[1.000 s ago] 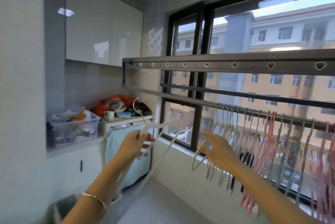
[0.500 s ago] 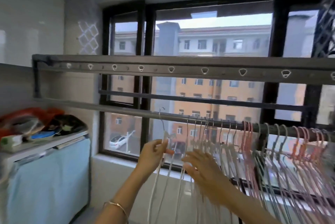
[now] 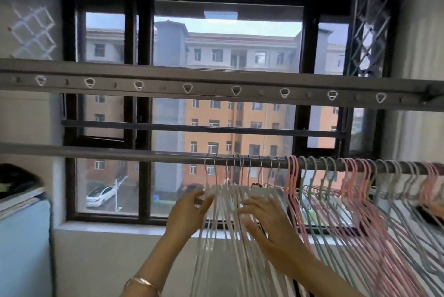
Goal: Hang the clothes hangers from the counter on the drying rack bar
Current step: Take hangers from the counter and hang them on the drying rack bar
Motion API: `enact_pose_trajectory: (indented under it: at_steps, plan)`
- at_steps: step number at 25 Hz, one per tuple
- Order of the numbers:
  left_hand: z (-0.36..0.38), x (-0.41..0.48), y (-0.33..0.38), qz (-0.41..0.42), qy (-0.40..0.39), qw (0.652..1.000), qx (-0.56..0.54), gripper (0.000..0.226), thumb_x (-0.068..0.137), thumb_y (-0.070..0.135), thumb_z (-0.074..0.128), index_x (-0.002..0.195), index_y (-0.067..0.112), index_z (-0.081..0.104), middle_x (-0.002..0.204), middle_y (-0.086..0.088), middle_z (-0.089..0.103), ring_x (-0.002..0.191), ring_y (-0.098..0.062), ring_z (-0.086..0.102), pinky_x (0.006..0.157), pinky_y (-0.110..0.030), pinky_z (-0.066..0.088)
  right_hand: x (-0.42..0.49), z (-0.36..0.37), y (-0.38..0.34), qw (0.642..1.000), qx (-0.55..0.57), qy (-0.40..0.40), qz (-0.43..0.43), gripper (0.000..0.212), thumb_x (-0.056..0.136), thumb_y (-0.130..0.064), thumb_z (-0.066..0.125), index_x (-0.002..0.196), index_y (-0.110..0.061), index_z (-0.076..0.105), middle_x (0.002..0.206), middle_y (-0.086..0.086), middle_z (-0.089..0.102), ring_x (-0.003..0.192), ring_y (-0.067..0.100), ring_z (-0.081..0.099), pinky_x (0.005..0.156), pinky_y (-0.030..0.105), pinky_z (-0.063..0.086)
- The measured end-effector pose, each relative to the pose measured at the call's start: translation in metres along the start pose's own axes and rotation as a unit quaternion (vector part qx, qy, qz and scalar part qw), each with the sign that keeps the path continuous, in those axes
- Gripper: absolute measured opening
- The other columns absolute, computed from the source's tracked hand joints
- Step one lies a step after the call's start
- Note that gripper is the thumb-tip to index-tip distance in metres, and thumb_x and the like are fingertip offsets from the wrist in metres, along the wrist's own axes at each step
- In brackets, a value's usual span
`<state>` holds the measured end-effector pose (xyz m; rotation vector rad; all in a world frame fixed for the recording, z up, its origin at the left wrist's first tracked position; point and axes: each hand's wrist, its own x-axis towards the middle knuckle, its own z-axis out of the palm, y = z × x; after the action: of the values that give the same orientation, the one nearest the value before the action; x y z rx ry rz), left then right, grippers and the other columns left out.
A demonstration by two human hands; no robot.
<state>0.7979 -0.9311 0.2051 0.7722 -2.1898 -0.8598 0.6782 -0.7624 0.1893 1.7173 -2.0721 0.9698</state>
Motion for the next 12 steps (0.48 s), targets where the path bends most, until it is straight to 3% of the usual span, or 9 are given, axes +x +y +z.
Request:
enact_pose_trajectory:
  at_steps: [2, 5, 8, 12]
  plan:
    - [0.001, -0.012, 0.017, 0.011, 0.035, 0.999, 0.036, 0.059, 0.089, 0.055, 0.045, 0.138, 0.021, 0.041, 0.136, -0.002, 0.051, 0.118, -0.017, 0.053, 0.099, -0.035, 0.044, -0.009, -0.011, 0.01, 1.0, -0.002, 0.011, 0.008, 0.058, 0.084, -0.072, 0.014, 0.116, -0.043, 0.053, 0.128, -0.03, 0.043, 0.131, -0.014, 0.022, 0.116, 0.026, 0.009]
    - [0.01, -0.037, 0.066, 0.104, 0.065, 0.988, 0.097, 0.075, 0.086, 0.061, 0.043, 0.147, 0.022, 0.021, 0.153, 0.002, 0.028, 0.139, -0.017, 0.029, 0.113, -0.037, 0.028, -0.031, -0.038, 0.033, 0.999, -0.025, 0.02, 0.023, 0.055, 0.084, -0.07, 0.018, 0.12, -0.043, 0.051, 0.131, -0.029, 0.039, 0.131, -0.01, 0.022, 0.115, 0.026, 0.013]
    - [0.038, -0.05, 0.123, 0.183, 0.024, 0.973, 0.139, 0.08, 0.086, 0.064, 0.04, 0.15, 0.029, 0.007, 0.158, 0.008, 0.011, 0.145, -0.014, 0.014, 0.118, -0.04, 0.018, -0.06, -0.08, 0.069, 0.997, -0.049, 0.028, 0.05, 0.046, 0.087, -0.066, 0.023, 0.125, -0.05, 0.042, 0.137, -0.034, 0.026, 0.135, -0.007, 0.018, 0.111, 0.021, 0.012]
    - [0.12, -0.064, 0.199, 0.248, -0.023, 0.956, 0.152, 0.07, 0.091, 0.055, 0.04, 0.15, 0.031, 0.01, 0.158, 0.009, 0.01, 0.145, -0.014, 0.01, 0.119, -0.037, 0.014, -0.121, -0.166, 0.132, 0.992, -0.065, 0.083, 0.073, 0.039, 0.086, -0.068, 0.023, 0.123, -0.06, 0.035, 0.141, -0.038, 0.021, 0.135, -0.011, 0.014, 0.114, 0.026, 0.013]
